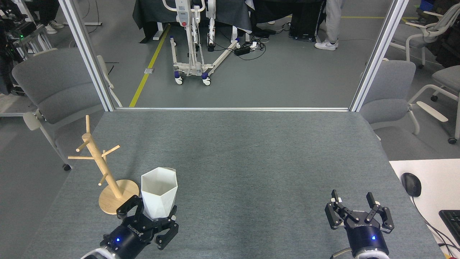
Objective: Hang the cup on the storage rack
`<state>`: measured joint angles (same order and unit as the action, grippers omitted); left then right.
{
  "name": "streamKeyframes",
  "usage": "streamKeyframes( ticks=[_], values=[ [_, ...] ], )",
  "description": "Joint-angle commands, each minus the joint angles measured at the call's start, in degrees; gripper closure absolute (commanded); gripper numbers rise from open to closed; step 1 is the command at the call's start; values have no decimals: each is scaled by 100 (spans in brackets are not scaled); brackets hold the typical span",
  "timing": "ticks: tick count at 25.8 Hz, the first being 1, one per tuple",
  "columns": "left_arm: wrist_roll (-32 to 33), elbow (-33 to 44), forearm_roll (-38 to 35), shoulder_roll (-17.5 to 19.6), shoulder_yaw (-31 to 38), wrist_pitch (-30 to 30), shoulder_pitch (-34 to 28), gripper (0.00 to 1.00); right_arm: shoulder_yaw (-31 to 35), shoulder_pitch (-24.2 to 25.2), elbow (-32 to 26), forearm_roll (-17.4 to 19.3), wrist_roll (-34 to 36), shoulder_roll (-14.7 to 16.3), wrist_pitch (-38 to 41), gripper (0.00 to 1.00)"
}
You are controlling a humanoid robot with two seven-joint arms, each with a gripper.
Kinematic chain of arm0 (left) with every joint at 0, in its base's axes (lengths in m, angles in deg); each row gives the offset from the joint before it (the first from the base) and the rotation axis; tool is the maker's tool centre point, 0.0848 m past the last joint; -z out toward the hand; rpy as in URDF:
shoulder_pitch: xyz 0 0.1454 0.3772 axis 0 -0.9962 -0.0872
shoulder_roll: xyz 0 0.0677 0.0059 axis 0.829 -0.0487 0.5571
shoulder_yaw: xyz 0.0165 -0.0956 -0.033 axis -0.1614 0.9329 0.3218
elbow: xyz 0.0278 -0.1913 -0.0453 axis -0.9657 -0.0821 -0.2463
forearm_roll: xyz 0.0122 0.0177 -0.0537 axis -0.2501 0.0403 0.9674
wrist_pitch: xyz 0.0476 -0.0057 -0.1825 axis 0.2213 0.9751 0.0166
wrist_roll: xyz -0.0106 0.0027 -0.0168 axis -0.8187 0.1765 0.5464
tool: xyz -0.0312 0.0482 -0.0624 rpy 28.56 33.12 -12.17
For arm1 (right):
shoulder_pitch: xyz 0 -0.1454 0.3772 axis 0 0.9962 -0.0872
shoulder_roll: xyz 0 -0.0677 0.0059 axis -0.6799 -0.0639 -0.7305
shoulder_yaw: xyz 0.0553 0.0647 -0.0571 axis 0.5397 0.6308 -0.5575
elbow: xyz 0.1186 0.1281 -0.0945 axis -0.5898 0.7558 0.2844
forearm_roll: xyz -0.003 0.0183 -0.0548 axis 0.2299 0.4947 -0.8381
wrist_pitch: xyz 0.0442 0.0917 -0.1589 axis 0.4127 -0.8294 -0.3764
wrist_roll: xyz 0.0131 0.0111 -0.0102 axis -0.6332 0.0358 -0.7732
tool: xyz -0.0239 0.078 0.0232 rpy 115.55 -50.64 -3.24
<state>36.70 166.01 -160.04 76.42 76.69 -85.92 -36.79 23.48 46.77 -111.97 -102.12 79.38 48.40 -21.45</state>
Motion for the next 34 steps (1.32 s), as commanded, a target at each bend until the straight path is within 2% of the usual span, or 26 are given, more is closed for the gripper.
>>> streamKeyframes(
  ticks=[1, 8, 16, 21, 24, 30, 34],
  values=[
    [-111, 14, 1, 6, 342, -140, -240, 100, -3, -5, 1, -17, -15, -34, 5, 0],
    [-269, 14, 1, 6, 1352, -667, -354, 100, -3, -40, 36, -26, -24, -34, -4, 0],
    [-392, -4, 1, -3, 2477, -685, -389, 100, -3, -58, 80, -26, -24, -52, 5, 0],
    [-383, -241, -16, -12, 2671, -685, -328, 100, -3, -58, 115, -26, -24, -52, 5, 0],
    [-374, -452, -34, 32, 2671, -254, -231, 100, -11, -58, 115, -35, -24, -61, 5, 0],
    [-304, -971, -51, 392, 2671, 344, 208, 100, -11, -102, 133, -61, -24, -113, -4, 0],
    [-286, -1208, -51, 630, 2662, 475, 437, 100, -11, -146, 133, -61, -24, -122, -4, 0]
  ],
)
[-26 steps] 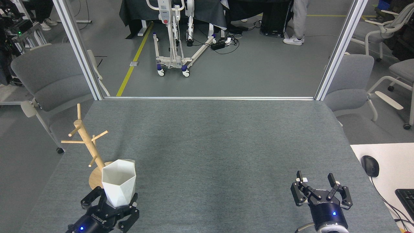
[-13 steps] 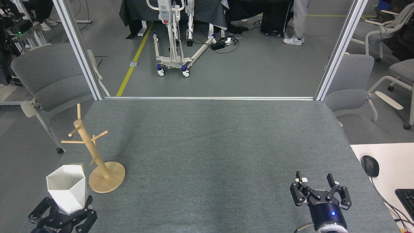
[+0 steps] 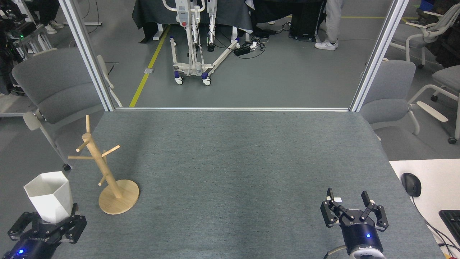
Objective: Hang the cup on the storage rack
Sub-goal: 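Raise the cup with the left gripper onto a peg of the wooden stand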
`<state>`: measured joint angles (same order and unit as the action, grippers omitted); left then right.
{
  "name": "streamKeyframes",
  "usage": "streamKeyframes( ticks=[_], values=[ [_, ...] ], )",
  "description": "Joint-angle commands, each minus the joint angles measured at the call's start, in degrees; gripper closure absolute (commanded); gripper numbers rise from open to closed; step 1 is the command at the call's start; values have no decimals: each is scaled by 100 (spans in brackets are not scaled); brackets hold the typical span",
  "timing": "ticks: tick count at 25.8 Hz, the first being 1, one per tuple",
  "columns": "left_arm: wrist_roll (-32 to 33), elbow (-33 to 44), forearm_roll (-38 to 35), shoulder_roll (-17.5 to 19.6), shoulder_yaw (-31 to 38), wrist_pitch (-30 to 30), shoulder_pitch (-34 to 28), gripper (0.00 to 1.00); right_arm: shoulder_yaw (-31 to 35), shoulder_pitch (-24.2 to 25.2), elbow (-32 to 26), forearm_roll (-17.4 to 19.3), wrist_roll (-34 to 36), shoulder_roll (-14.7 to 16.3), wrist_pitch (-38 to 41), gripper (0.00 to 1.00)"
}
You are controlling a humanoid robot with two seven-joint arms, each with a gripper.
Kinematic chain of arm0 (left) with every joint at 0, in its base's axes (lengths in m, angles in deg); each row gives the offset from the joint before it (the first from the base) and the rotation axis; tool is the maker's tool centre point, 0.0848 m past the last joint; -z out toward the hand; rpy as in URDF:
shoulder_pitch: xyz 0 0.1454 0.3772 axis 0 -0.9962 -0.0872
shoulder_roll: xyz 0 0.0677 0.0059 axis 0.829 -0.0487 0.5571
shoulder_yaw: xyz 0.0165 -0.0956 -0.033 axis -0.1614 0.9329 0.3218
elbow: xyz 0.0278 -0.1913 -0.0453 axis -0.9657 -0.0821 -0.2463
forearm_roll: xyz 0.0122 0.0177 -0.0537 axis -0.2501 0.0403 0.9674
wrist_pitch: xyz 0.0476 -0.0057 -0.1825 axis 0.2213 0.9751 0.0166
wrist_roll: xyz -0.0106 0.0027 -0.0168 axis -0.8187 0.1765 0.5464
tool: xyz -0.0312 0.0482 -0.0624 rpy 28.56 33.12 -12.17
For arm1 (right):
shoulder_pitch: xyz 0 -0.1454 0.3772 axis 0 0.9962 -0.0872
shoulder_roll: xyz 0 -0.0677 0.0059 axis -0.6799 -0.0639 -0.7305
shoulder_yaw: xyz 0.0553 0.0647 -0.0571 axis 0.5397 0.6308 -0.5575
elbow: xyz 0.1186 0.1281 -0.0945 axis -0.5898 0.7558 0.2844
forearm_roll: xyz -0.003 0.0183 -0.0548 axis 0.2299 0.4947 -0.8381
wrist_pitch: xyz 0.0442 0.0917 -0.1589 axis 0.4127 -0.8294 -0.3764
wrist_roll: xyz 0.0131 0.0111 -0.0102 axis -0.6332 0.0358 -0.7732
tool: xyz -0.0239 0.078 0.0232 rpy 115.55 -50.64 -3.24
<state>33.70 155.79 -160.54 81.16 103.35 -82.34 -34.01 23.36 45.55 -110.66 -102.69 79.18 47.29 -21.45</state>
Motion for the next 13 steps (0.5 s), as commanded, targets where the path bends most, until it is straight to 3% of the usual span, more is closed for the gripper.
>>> streamKeyframes(
  ticks=[1, 13],
  values=[
    [14, -248, -2, 173, -4, 153, 229, 100, 0, -23, 2, -5, -4, -29, -4, 0],
    [234, -538, -89, 138, -30, 188, 757, 100, 0, -59, 2, -14, -13, -55, -4, 0]
  ],
)
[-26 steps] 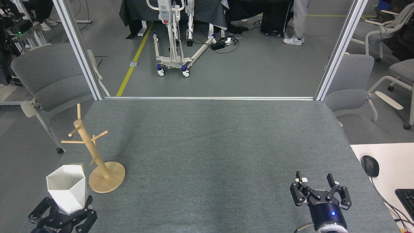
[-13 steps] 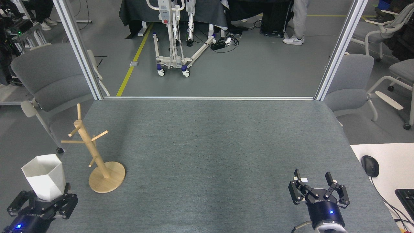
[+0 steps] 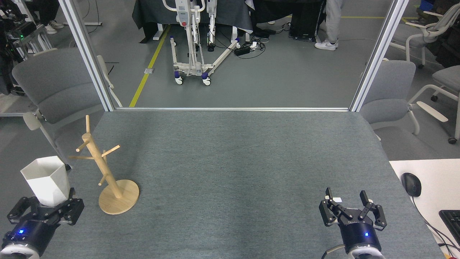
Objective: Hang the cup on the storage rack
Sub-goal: 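Raise the cup with the left gripper onto a peg of the wooden stand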
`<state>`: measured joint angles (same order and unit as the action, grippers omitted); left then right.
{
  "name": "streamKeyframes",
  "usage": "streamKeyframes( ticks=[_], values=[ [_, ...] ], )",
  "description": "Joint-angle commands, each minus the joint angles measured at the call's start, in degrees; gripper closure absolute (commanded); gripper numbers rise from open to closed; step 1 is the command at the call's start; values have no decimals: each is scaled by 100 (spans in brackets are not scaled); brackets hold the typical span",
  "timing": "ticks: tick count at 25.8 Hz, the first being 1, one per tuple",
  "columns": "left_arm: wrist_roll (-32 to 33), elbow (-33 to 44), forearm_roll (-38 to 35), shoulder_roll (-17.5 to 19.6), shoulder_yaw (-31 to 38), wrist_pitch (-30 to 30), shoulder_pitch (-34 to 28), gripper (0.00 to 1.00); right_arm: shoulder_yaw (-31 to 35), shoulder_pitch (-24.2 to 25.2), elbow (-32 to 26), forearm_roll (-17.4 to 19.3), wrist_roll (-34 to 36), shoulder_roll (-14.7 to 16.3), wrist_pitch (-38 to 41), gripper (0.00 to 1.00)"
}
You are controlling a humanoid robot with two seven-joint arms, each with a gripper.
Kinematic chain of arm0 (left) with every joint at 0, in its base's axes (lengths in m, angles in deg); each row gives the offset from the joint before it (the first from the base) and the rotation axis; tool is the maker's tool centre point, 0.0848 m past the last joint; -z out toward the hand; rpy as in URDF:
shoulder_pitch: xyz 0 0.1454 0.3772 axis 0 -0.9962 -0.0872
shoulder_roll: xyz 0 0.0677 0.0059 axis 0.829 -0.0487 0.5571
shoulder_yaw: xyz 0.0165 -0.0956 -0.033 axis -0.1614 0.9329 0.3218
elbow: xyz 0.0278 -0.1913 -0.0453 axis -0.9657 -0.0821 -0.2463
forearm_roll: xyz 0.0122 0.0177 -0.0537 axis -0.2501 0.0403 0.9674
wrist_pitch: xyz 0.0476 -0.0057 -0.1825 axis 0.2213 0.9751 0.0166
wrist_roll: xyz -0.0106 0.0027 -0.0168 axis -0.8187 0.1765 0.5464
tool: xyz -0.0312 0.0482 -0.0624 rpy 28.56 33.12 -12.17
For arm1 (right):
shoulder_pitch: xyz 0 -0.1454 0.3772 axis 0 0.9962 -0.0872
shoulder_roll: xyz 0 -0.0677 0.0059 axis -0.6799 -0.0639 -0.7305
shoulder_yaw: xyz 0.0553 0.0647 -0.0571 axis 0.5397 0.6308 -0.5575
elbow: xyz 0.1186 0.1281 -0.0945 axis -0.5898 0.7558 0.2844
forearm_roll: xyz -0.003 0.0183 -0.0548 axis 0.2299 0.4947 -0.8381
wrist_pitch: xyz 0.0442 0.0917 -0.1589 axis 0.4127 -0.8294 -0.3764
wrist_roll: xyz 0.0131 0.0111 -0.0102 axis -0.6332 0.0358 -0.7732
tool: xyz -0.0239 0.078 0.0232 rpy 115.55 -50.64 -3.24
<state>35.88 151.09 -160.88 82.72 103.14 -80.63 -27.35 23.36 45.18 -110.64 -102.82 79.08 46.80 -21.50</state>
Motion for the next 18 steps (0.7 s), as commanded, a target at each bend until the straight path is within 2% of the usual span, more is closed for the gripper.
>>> streamKeyframes(
  ticks=[1, 8, 18],
  values=[
    [33, -129, -91, -19, -9, 51, 126, 100, 0, -48, 0, 0, -3, -6, 0, 0],
    [139, -542, -179, 17, -18, 227, 521, 100, 0, -83, 35, -9, -20, -23, 9, 0],
    [156, -560, -328, 17, -264, 227, 539, 100, 0, -232, 220, -18, -20, -41, 9, 0]
  ],
)
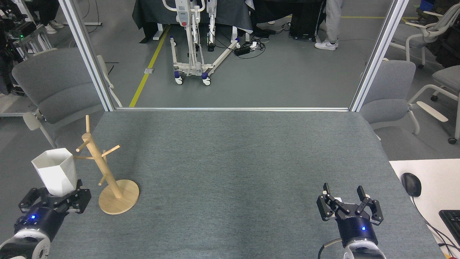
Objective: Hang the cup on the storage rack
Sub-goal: 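Raise the cup with the left gripper onto a peg of the wooden stand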
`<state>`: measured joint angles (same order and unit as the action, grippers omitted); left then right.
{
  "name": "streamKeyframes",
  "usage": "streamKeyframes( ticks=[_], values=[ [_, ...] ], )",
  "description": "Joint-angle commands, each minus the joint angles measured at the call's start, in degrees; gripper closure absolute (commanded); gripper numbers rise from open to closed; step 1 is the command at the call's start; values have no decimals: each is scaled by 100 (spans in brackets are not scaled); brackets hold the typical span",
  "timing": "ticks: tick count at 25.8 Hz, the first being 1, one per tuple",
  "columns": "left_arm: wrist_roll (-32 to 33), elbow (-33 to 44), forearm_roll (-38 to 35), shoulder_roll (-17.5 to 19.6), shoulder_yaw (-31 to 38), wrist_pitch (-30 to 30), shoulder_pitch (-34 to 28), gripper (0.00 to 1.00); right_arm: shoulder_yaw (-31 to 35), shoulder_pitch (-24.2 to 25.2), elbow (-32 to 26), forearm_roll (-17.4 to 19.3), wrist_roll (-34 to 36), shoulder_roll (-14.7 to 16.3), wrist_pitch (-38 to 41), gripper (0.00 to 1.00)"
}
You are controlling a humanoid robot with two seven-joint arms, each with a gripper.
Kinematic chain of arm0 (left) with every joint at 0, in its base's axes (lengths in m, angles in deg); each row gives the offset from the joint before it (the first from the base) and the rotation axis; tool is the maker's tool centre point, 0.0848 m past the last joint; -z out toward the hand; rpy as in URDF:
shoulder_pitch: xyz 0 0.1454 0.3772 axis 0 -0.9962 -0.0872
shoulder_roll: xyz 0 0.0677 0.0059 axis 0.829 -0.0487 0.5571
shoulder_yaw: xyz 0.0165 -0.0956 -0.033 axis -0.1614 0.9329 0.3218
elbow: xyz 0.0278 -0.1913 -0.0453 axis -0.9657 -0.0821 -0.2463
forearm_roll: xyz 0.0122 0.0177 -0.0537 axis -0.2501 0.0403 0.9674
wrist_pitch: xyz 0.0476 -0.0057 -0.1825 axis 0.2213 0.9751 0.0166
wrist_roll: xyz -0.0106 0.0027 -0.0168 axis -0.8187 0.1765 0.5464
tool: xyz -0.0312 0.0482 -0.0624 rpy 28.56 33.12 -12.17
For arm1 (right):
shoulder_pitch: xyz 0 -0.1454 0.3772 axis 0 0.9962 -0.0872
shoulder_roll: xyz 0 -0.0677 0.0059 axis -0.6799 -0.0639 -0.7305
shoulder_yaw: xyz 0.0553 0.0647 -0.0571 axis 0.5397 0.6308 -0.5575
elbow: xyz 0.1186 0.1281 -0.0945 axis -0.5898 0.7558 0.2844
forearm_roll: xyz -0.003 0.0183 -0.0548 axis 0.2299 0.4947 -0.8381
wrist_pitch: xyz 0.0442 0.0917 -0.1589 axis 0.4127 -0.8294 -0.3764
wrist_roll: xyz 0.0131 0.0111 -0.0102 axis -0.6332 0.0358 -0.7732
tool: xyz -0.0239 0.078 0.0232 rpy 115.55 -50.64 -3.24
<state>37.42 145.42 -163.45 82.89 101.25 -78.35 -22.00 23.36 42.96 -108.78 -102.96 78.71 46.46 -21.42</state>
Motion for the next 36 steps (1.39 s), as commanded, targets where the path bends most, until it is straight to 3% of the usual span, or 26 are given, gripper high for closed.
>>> streamKeyframes(
  ticks=[1, 22, 24, 26, 28, 33, 36],
  values=[
    [1, 15, -71, 0, -111, -1, 4, 100, 9, -11, 43, -13, 17, -6, 1, 0],
    [10, -11, -334, -27, -436, -9, -14, 98, 26, -178, 236, -127, 17, -77, -16, 0],
    [10, -11, -326, -35, -436, -1, -5, 79, 26, -178, 236, -127, 17, -77, -8, 0],
    [10, -11, -334, -44, -436, 17, 4, 48, 26, -178, 236, -127, 17, -77, -8, 0],
    [10, -11, -334, -62, -436, 26, 4, 30, 26, -178, 236, -127, 17, -77, -16, 0],
    [10, -11, -308, -97, -436, 158, -5, 4, 26, -178, 236, -127, 17, -59, -16, 0],
    [10, -20, -290, -97, -436, 166, -14, 3, 26, -178, 236, -127, 17, -59, -16, 0]
  ],
)
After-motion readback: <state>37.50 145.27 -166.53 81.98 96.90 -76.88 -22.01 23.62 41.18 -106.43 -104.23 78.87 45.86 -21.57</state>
